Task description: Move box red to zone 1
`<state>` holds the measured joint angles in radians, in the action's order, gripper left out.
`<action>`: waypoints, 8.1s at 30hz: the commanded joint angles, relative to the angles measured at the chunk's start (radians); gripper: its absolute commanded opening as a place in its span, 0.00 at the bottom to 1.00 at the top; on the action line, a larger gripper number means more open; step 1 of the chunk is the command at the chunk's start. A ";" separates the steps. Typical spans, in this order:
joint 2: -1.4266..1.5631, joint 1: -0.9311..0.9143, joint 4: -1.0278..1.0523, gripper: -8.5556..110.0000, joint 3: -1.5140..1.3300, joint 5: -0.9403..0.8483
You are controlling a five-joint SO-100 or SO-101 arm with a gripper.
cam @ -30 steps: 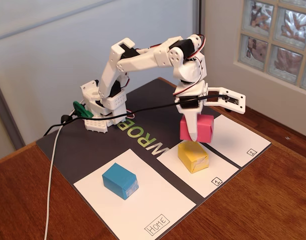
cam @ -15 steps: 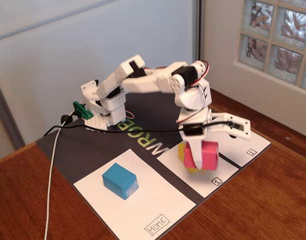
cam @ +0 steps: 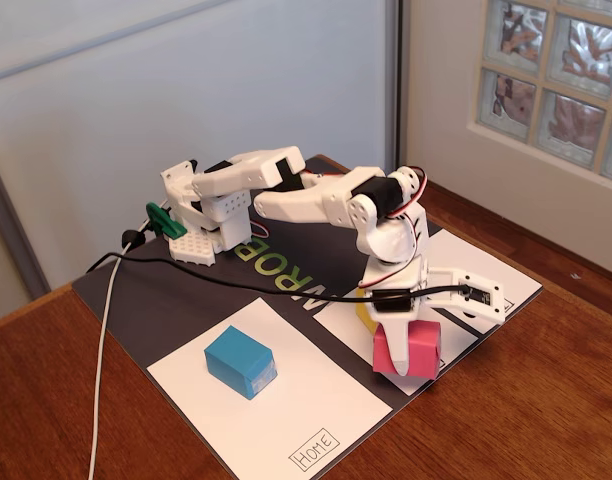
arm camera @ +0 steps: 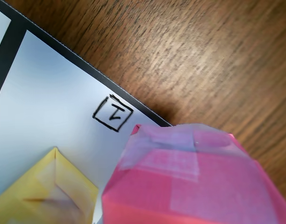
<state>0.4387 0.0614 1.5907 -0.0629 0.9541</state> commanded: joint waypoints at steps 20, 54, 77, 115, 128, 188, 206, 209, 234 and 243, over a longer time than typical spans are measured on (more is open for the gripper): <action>-0.072 0.152 0.345 0.07 0.383 -0.002; 0.239 0.161 0.344 0.11 -0.318 0.106; 0.663 0.112 0.310 0.11 -0.851 0.057; 0.213 0.135 0.150 0.11 -0.397 0.055; 0.199 0.161 0.008 0.11 -0.396 0.077; 1.068 0.160 0.342 0.07 -0.592 0.250; 1.959 0.072 0.103 0.07 -1.858 0.353; 2.029 0.031 0.049 0.07 -1.982 0.359; 2.603 -0.023 -0.227 0.07 -2.833 0.489; 2.896 0.017 -0.133 0.07 -2.974 0.574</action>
<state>3.2336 0.0598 1.4143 -2.9836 1.5033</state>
